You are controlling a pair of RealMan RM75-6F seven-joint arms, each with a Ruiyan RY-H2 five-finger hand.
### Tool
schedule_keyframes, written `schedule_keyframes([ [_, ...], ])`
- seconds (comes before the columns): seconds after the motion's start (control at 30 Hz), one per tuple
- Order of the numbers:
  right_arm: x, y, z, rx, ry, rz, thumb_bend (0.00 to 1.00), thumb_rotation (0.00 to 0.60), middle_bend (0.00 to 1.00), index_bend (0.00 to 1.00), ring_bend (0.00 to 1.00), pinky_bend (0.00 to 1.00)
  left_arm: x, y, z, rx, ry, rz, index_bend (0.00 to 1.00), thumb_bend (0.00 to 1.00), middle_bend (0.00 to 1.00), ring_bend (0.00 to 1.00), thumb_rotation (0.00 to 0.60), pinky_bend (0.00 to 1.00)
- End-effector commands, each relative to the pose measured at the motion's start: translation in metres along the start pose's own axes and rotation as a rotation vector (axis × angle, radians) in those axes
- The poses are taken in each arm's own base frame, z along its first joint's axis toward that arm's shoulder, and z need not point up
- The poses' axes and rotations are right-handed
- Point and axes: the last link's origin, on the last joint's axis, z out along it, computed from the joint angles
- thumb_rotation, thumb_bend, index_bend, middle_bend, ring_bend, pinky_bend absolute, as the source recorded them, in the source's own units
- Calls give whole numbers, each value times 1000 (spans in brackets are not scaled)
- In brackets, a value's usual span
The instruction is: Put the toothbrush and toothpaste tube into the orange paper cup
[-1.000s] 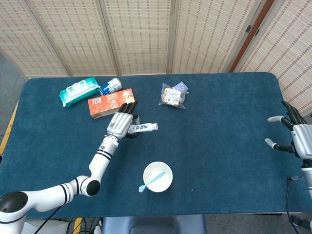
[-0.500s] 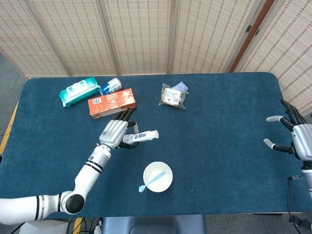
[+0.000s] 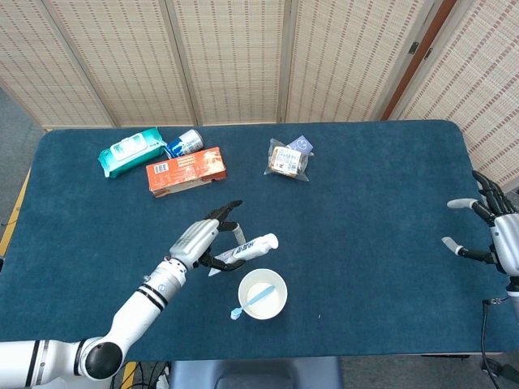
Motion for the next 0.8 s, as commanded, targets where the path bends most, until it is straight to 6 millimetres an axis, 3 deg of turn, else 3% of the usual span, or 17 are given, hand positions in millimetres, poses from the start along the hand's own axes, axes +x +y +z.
schedule_keyframes([
  [0.03,0,0,-2,0,0,2,94,600,8,382,0,196,-3,9,-5,-31,-62,-102,594,266,0,0,600,0],
  [0.37,-2,4,-7,-11,-2,7,94,600,8,382,0,196,-12,14,-2,-72,-149,-261,594,267,0,0,600,0],
  [0.8,-3,11,-12,-29,3,18,93,600,8,382,0,196,-35,5,27,-67,-153,-403,592,267,0,0,600,0],
])
